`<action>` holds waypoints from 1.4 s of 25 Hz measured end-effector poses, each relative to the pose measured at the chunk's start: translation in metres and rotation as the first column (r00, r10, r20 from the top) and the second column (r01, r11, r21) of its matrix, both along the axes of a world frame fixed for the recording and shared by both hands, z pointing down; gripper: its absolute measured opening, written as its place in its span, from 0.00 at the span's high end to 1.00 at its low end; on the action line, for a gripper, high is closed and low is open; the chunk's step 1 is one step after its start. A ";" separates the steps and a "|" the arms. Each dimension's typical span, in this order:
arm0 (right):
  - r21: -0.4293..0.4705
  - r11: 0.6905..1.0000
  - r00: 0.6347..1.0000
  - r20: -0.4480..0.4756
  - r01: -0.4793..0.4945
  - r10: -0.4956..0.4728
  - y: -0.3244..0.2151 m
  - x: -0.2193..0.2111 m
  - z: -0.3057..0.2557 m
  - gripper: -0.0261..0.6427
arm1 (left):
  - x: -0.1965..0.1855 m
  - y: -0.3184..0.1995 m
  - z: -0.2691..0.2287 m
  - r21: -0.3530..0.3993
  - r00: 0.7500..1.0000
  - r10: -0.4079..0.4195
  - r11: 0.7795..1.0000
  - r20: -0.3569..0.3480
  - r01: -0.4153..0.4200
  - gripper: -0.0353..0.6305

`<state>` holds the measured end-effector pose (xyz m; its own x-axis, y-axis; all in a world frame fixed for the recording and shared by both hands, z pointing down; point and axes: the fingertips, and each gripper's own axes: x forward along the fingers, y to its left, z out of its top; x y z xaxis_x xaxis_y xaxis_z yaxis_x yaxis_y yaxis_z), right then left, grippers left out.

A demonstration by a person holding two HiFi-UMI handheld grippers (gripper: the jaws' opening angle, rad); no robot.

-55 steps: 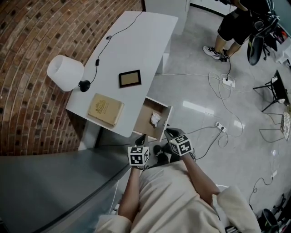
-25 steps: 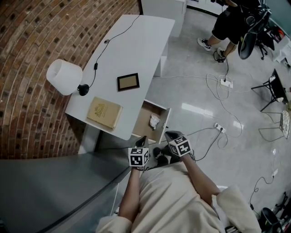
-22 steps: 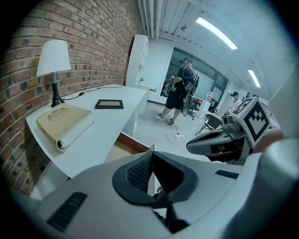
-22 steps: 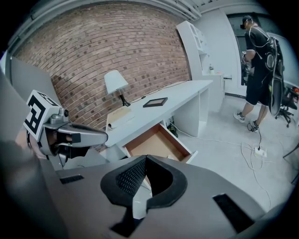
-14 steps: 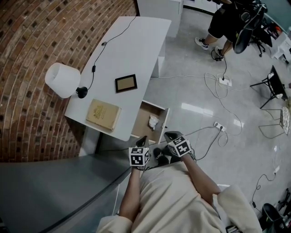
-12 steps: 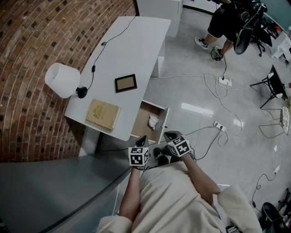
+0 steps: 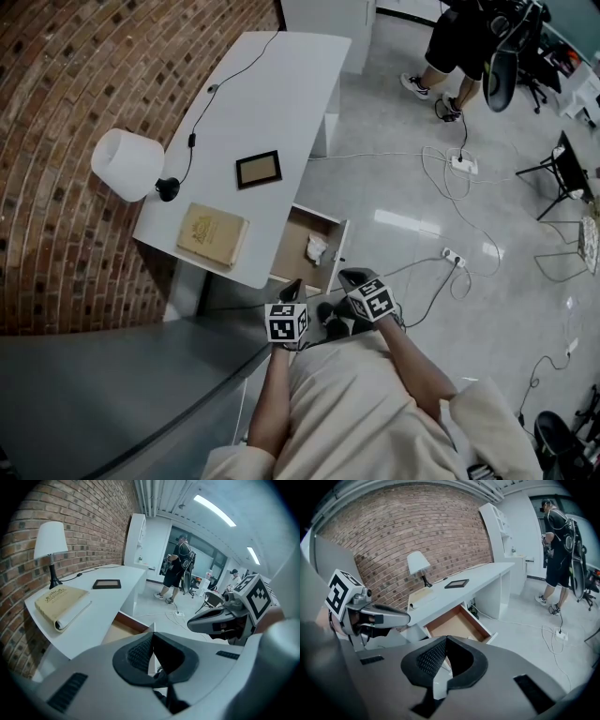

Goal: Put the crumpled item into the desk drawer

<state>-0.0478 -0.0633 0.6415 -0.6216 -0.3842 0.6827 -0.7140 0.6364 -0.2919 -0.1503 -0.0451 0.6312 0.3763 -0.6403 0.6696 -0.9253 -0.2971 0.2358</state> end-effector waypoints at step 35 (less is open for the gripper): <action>0.046 0.999 0.997 0.072 -0.024 0.021 0.003 0.013 -0.018 0.92 | 0.005 0.000 0.000 -0.004 1.000 -0.019 1.000 0.004 0.019 0.92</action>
